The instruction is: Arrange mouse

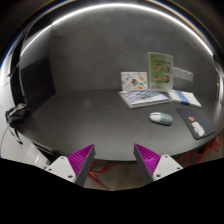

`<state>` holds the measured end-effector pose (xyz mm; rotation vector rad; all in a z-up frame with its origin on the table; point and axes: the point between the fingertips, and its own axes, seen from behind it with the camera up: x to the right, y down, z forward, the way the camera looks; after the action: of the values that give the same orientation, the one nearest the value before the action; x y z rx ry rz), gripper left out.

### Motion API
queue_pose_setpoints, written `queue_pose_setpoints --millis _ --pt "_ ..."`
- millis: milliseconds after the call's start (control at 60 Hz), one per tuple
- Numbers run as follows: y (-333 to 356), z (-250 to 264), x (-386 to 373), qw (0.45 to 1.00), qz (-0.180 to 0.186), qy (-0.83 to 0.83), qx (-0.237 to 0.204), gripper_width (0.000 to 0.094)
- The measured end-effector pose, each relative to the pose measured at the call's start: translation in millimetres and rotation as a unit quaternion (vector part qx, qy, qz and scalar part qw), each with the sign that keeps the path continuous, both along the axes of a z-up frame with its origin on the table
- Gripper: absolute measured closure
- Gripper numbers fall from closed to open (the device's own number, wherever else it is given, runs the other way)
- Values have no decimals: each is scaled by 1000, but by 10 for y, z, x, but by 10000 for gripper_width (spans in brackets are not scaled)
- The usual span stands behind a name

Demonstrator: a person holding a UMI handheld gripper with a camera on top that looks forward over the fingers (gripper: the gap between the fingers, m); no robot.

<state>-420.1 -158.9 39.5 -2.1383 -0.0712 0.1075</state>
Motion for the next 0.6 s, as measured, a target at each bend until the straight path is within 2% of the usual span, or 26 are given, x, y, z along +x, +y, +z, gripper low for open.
queue_pose_setpoints --millis 117,283,400,450,467,483,500,517,600 --pt "129 -80 534 998 -47 -29 4 122" --pt "676 -238 1630 994 -75 -76 -2 121" --pt "998 -392 2009 995 -61 -83 -9 127" --pt "1152 -460 2092 996 -44 -81 -11 129" --pt "1199 -488 2110 996 -38 -80 -12 86" --pt "1242 -503 2112 996 -28 -78 -13 108" --pt "1309 -489 2106 997 -20 -71 -6 82" --pt "1350 -499 2122 998 -15 -68 -8 127" --pt "1535 -519 2135 998 22 -58 -20 121"
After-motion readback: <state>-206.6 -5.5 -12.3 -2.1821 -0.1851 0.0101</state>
